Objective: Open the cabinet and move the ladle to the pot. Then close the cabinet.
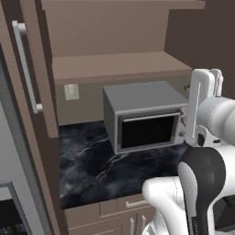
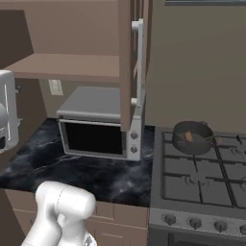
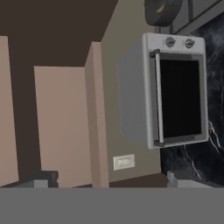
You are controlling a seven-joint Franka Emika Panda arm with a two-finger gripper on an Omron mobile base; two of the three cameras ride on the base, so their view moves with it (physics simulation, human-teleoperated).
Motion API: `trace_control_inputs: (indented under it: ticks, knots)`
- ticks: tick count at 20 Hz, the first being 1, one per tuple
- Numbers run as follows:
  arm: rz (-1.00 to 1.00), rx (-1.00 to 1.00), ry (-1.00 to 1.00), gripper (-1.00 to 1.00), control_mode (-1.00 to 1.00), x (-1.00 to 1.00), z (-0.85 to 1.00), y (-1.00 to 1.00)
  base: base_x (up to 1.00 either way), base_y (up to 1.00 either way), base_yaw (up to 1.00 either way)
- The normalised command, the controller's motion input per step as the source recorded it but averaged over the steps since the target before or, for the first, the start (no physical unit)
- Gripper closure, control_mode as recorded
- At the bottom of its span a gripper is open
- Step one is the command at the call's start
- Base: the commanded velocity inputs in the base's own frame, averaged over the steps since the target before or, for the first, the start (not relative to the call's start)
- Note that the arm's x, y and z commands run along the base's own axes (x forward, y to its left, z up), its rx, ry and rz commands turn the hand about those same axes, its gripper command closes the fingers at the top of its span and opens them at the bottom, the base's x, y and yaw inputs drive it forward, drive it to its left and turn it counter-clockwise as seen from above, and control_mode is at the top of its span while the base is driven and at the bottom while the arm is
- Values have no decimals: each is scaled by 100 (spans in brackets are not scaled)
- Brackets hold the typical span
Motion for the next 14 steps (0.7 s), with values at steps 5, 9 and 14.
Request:
trace_control_inputs:
  ticks: [5, 9, 14]
  knots:
    - [0, 0, 0, -100, 100, 0, 0, 0, 68, 17, 0]
    - [0, 0, 0, -100, 100, 0, 0, 0, 54, 5, 6]
    - [0, 0, 0, -100, 100, 0, 0, 0, 40, 0, 11]
